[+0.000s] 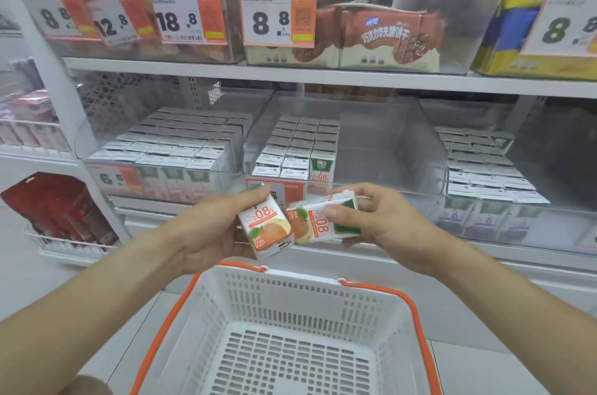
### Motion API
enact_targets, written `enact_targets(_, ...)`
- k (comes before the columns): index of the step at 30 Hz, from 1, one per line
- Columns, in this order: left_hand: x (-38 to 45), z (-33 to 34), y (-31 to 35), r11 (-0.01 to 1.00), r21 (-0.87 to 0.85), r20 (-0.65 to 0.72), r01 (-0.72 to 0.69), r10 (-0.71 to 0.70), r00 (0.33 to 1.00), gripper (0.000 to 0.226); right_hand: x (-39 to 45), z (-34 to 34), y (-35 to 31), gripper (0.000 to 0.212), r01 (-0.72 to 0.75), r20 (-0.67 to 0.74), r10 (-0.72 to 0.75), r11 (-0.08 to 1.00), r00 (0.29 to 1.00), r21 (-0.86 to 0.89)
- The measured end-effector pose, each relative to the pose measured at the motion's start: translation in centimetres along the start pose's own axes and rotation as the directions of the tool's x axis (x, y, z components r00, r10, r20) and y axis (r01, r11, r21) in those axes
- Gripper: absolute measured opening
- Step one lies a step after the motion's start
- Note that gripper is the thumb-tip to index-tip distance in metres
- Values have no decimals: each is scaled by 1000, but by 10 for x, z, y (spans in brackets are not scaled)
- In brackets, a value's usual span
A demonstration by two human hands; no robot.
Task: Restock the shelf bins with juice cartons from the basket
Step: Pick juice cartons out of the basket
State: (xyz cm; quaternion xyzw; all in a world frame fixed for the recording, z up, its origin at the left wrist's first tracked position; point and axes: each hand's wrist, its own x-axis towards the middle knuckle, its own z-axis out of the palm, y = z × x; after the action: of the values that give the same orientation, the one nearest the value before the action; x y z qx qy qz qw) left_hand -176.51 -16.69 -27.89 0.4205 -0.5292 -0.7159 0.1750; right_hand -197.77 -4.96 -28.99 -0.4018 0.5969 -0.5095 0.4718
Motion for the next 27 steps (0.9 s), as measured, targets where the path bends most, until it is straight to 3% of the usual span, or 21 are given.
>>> enact_targets(4, 6, 2, 1, 998, 18, 27, 62, -62, 998, 42, 9, -6, 6, 70, -90, -103, 113, 975, 988, 202)
enact_targets(8, 13, 4, -2, 996, 49, 105, 73, -77, 991, 47, 17, -10, 7, 57, -121, -130, 167, 944, 977, 306)
enact_targets(16, 29, 12, -6, 998, -49, -7, 35, -35, 999, 36, 26, -13, 5, 62, -105, -259, 172, 961, 951, 255)
enact_targets(18, 30, 12, -5, 989, -136, 29, 62, -58, 998, 32, 26, -10, 2, 64, -99, -225, 159, 961, 961, 258)
enact_targets(21, 30, 9, -6, 968, -232, 154, 92, -57, 987, 40, 22, -4, -2, 46, -106, -105, 143, 948, 984, 299)
enact_targets(24, 30, 8, -8, 975, -197, 290, 102, -41, 956, 50, 18, -1, -6, 40, -113, 24, 111, 954, 994, 277)
enact_targets(27, 25, 10, -10, 994, -98, 424, 47, -1, 906, 55, 15, 1, -6, 48, -117, 144, 87, 969, 986, 215)
